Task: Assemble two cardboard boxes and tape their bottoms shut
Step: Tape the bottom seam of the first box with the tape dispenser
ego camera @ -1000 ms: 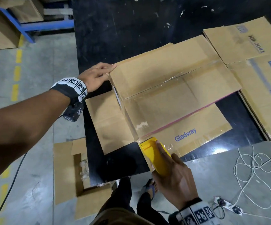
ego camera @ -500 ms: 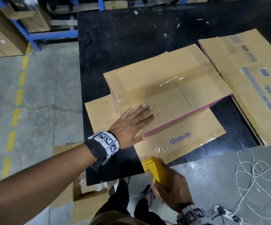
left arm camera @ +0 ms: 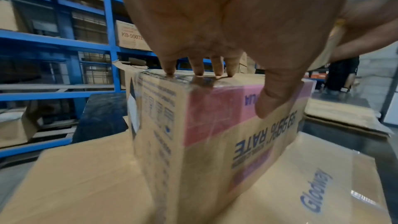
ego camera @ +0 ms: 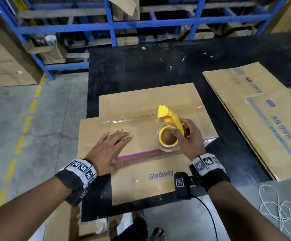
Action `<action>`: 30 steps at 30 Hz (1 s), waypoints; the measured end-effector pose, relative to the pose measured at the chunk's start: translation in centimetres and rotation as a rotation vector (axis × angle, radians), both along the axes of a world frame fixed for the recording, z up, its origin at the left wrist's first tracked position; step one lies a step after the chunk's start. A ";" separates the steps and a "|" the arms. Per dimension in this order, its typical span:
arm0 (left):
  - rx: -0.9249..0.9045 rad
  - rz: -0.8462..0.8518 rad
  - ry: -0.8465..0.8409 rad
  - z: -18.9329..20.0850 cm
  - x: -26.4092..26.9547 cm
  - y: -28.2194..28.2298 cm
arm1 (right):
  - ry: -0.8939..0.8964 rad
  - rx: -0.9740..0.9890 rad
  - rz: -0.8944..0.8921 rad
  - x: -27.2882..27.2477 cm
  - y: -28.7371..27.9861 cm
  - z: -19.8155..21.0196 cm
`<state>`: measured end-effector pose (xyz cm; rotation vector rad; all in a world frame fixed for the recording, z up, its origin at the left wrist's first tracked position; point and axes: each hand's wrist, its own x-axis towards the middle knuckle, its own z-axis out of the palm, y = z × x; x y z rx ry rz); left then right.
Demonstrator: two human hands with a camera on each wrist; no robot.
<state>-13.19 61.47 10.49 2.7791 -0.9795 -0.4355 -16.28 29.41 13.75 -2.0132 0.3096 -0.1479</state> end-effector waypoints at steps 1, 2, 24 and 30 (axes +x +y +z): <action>-0.027 0.049 -0.009 0.2 -0.3 -0.7 | 0.045 -0.073 0.007 1.3 -0.1 -0.1; -0.048 0.098 -0.024 0.3 -0.5 -1.6 | 0.087 -0.156 0.020 2.3 -0.3 -0.3; 0.047 0.003 -0.142 -2.6 3.3 -28.1 | 0.368 -0.530 -0.210 3.4 -27.3 -4.3; 0.069 0.030 -0.133 -1.9 3.2 -28.8 | 0.590 -0.538 0.013 2.5 -31.0 -12.0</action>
